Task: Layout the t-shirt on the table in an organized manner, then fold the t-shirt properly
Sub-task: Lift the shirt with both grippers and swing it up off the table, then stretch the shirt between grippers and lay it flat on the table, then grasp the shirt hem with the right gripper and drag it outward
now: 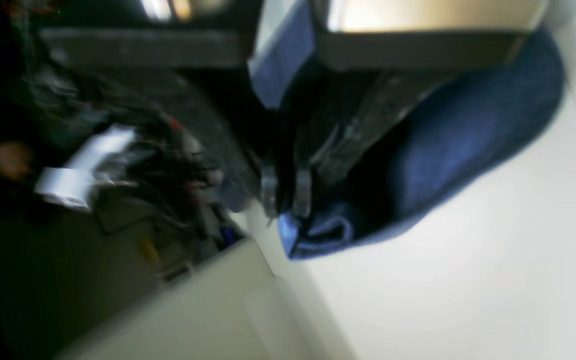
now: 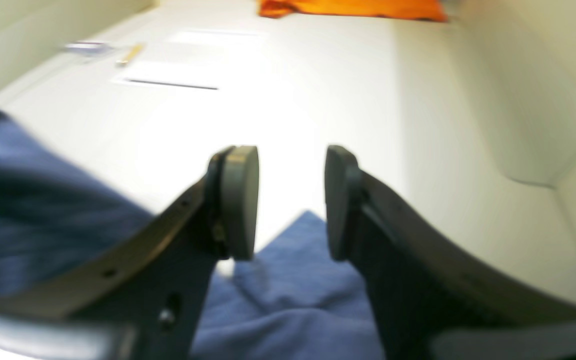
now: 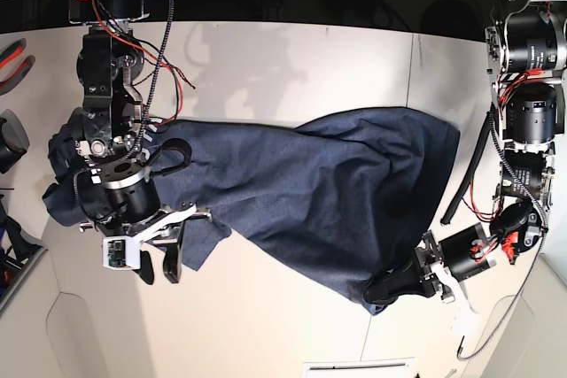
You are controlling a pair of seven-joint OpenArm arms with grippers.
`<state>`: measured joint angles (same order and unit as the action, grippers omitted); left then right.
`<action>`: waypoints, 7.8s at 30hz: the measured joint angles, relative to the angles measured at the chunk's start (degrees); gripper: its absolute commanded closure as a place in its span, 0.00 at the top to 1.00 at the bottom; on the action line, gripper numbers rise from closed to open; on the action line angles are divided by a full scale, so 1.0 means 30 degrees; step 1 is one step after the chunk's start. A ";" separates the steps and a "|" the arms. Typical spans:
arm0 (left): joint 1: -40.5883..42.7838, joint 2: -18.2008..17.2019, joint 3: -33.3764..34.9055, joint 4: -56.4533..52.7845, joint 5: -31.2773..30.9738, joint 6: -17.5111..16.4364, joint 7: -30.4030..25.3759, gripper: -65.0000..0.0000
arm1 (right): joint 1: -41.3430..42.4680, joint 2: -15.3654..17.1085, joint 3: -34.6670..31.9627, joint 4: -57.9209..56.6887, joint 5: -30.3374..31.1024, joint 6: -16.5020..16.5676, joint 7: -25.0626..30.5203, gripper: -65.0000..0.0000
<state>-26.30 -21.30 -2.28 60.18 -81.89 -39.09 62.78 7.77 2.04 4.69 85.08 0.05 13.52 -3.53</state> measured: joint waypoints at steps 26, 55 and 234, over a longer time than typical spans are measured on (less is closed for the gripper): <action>1.2007 -0.2084 0.0015 1.5504 -0.0510 -0.0138 0.5020 0.00 | -0.0058 0.1166 0.3570 -0.0007 0.1552 -0.0146 -0.1486 0.33; 1.3223 -0.3118 0.0022 1.5591 -0.0503 -0.0138 0.5785 0.00 | 0.4641 0.1202 -0.1865 -0.8437 0.0160 0.0328 -0.2929 0.10; 0.5901 -0.2892 -0.9683 -0.1749 -0.0495 -0.0117 0.1035 0.35 | 0.7468 0.4809 0.1945 -1.1162 0.7060 0.5195 -0.9296 0.43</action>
<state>-8.60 -29.98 -31.33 54.94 -83.37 -39.44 65.89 30.17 16.47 10.52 51.59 21.23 29.10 -31.42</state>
